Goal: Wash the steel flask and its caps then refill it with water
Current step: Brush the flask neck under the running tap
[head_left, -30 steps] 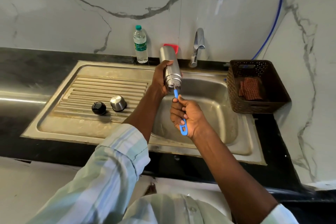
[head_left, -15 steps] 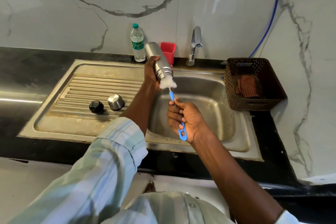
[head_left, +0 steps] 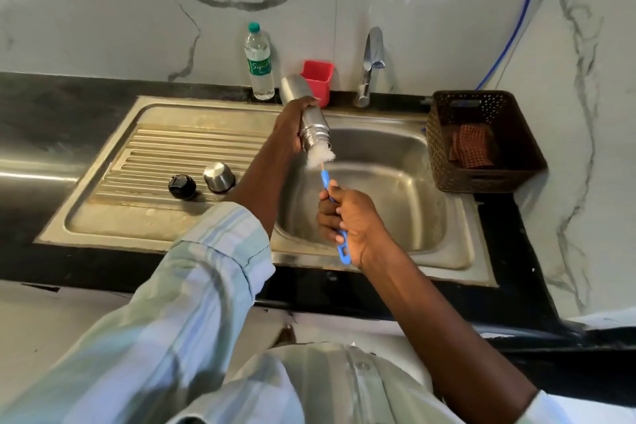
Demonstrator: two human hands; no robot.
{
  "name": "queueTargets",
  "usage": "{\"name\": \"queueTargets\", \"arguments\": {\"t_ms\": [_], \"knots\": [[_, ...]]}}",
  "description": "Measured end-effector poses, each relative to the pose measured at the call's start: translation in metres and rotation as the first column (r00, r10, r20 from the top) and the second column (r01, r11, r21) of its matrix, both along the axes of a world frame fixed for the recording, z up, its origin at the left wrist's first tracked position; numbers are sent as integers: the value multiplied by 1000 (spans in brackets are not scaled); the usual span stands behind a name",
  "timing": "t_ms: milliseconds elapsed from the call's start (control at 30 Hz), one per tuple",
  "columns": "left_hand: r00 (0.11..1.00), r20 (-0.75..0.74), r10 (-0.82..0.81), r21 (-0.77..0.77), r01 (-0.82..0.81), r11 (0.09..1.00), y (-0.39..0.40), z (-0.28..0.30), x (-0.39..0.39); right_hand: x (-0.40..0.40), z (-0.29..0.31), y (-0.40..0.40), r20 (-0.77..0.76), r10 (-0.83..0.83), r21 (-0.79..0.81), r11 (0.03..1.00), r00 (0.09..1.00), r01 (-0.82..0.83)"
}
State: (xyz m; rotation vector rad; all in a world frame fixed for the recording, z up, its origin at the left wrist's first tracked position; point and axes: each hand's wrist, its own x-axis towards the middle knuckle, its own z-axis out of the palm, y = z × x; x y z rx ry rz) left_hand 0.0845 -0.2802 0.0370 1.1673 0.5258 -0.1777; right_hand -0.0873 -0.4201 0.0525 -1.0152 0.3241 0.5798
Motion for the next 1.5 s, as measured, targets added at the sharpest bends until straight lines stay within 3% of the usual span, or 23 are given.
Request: {"name": "queueTargets", "arguments": {"t_ms": [67,167,367,500,667,800,1000,1133,1233,1300,1400,1500], "knots": [[999,47,-6,-132,12,991,0,-2,-4,2,-1,-6,-38,16,87,996,999,-13],[989,126,-73,-204,97,974,-15,-3,-16,19,0,-5,-104,6,229,973,995,18],[981,175,85,-389,-10,921,-1,5,-7,4,9,-6,-76,18,305,952,997,6],[979,205,2,-345,70,936,-16,0,-14,20,10,-2,-116,-4,340,939,993,44],[975,198,103,-428,-9,904,-2,2,-8,2,15,-4,-111,24,364,931,994,18],[977,205,49,-412,41,910,-16,-7,-14,21,13,-3,-139,19,390,920,990,37],[969,218,116,-455,-4,890,1,-5,-5,5,15,-9,-103,62,381,925,993,-18],[972,235,21,-463,93,882,-15,-10,-14,24,9,-3,-97,31,359,933,995,6],[986,162,-26,-370,85,925,-9,-1,-12,19,2,-4,-27,-3,207,978,1000,9],[997,55,-46,-156,54,986,-3,2,-9,18,-1,-6,46,-18,56,998,999,16],[993,-25,-118,69,119,990,-14,1,-7,27,-7,-5,88,-24,-136,990,996,36],[998,-26,-64,70,65,995,-24,-3,-6,34,-8,-1,44,-30,-129,991,999,35]]}}
